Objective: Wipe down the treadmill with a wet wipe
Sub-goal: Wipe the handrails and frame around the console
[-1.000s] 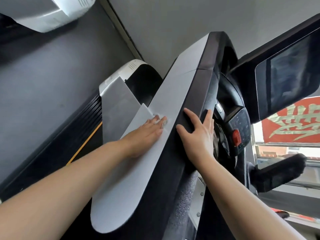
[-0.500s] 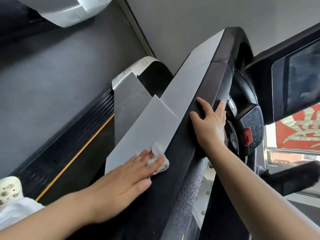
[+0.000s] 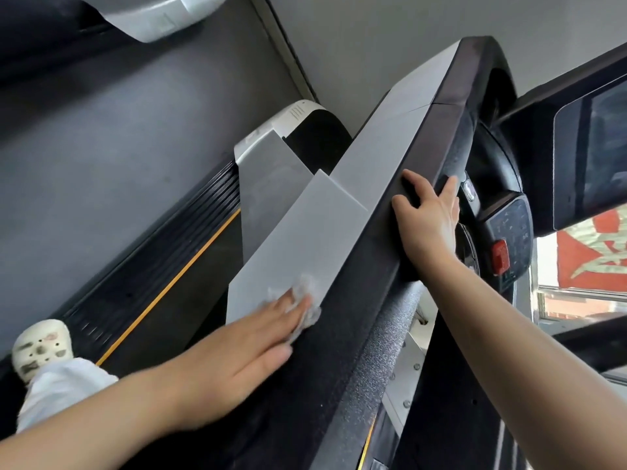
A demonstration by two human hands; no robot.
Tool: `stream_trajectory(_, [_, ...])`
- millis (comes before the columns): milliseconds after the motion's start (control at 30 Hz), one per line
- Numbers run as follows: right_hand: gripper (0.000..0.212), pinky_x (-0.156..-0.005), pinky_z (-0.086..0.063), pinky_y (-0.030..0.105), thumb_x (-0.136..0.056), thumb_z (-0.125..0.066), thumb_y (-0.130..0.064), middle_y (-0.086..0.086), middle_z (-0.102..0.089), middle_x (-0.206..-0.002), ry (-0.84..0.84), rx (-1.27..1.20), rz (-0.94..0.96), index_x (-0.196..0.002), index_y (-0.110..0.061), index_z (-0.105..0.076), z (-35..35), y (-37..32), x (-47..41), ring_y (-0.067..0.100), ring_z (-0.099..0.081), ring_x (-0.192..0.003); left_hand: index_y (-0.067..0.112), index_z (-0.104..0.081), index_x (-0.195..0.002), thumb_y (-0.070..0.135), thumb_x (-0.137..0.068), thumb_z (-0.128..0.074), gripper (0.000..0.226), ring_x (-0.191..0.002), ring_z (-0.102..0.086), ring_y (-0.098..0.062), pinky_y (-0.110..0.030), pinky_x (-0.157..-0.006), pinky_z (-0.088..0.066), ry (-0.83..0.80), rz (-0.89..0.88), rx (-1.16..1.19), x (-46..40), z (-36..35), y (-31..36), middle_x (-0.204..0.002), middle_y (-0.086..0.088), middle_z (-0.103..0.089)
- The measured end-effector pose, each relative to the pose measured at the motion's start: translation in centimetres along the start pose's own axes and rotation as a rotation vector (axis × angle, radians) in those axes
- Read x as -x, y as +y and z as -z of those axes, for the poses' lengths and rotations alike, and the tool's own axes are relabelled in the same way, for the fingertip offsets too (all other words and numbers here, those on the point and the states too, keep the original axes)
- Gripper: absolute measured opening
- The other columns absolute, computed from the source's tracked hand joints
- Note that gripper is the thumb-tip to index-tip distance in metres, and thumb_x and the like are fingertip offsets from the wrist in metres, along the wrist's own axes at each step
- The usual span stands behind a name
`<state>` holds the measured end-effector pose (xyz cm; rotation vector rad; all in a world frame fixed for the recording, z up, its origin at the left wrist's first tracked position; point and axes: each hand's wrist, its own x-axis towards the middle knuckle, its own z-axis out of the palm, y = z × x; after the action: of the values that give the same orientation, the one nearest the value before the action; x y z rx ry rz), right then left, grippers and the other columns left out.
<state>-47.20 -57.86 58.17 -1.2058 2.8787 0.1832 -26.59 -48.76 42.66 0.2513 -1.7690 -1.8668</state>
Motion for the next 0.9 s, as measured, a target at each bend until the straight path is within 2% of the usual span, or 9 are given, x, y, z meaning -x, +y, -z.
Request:
stream_trajectory(100, [0.047,-0.109,-0.024,0.04,-0.09,-0.045,-0.028,-0.002,-0.001,-0.158,0.004,-0.002,-0.001,-0.134,-0.043,-0.043,0.0,0.0,-0.1,0.021,-0.006,-0.144,0.033,-0.008,-0.151,0.049,-0.101,-0.025,0.055,-0.139,-0.024,-0.002,-0.004,-0.106,-0.016,0.059,-0.038,-0.079,4.7,-0.2,-0.9,-0.157,0.014,-0.007])
stream_trajectory(233, [0.047,-0.107,-0.025,0.039,-0.09,-0.045,-0.028,-0.002,-0.001,-0.158,0.005,0.003,-0.005,-0.135,-0.043,-0.043,0.0,-0.2,-0.1,0.021,-0.006,-0.144,0.053,0.008,-0.14,0.075,-0.086,-0.011,0.062,-0.138,0.006,0.012,-0.003,-0.107,0.002,-0.038,0.06,0.015,2.2,0.4,0.2,-0.145,0.039,0.017])
stream_trajectory(267, [0.047,-0.107,-0.025,0.039,-0.09,-0.045,-0.028,-0.002,-0.001,-0.158,0.003,0.004,-0.008,-0.135,-0.043,-0.043,0.0,-0.2,0.0,0.02,-0.006,-0.144,0.048,0.008,-0.14,0.078,-0.082,-0.008,0.067,-0.136,0.01,0.016,-0.002,-0.106,0.005,-0.058,0.075,0.018,0.7,0.6,0.4,-0.144,0.04,0.018])
stream_trajectory(433, [0.047,-0.109,-0.022,0.039,-0.09,-0.045,-0.027,-0.002,0.001,-0.159,-0.003,-0.02,-0.018,-0.135,-0.043,-0.043,0.2,-0.4,0.3,0.02,-0.003,-0.145,0.034,0.001,-0.136,0.053,-0.091,-0.015,0.051,-0.135,0.009,0.015,0.0,-0.104,0.006,0.008,0.134,0.055,-5.3,0.7,-0.7,-0.151,0.019,0.005])
stream_trajectory(500, [0.047,-0.109,-0.021,0.039,-0.09,-0.045,-0.027,-0.002,0.001,-0.159,-0.002,-0.024,-0.021,-0.134,-0.044,-0.043,0.2,-0.4,0.3,0.02,-0.003,-0.145,0.039,0.004,-0.135,0.067,-0.088,-0.013,0.057,-0.136,0.012,0.013,-0.001,-0.105,0.009,0.001,0.119,0.054,-4.3,0.4,-0.1,-0.149,0.023,0.01])
stream_trajectory(567, [0.047,-0.11,-0.02,0.039,-0.09,-0.045,-0.027,-0.002,0.001,-0.159,0.003,-0.023,-0.02,-0.134,-0.044,-0.044,0.1,-0.4,0.4,0.02,-0.004,-0.145,0.034,0.006,-0.144,0.066,-0.091,-0.015,0.065,-0.142,0.008,0.002,-0.01,-0.111,0.009,-0.016,-0.021,0.052,-2.1,-0.5,1.5,-0.154,0.014,0.013])
stream_trajectory(667, [0.048,-0.111,-0.019,0.038,-0.09,-0.044,-0.026,-0.001,0.001,-0.159,-0.002,-0.035,-0.022,-0.135,-0.043,-0.044,0.1,-0.5,0.4,0.02,-0.004,-0.145,0.01,0.005,-0.15,0.038,-0.103,-0.01,0.057,-0.146,0.005,-0.02,-0.027,-0.117,0.003,0.052,-0.276,-0.361,1.9,-5.3,1.8,-0.158,-0.009,0.011])
stream_trajectory(767, [0.048,-0.111,-0.018,0.038,-0.091,-0.043,-0.025,-0.002,0.001,-0.159,-0.005,-0.042,-0.021,-0.136,-0.043,-0.043,0.2,-0.4,0.5,0.02,-0.003,-0.145,-0.009,0.015,-0.141,0.027,-0.1,0.0,0.057,-0.138,0.024,-0.033,-0.031,-0.112,0.015,0.04,-0.081,-0.658,5.6,-7.0,1.1,-0.148,-0.024,0.027])
stream_trajectory(900, [0.048,-0.112,-0.017,0.038,-0.091,-0.042,-0.025,-0.002,0.001,-0.159,-0.005,-0.047,-0.021,-0.136,-0.043,-0.043,0.1,-0.4,0.4,0.02,-0.003,-0.145,0.006,0.008,-0.149,0.037,-0.103,-0.003,0.057,-0.146,0.004,-0.019,-0.021,-0.115,-0.004,-0.032,-0.087,-0.637,6.0,-3.1,1.8,-0.157,-0.015,0.008])
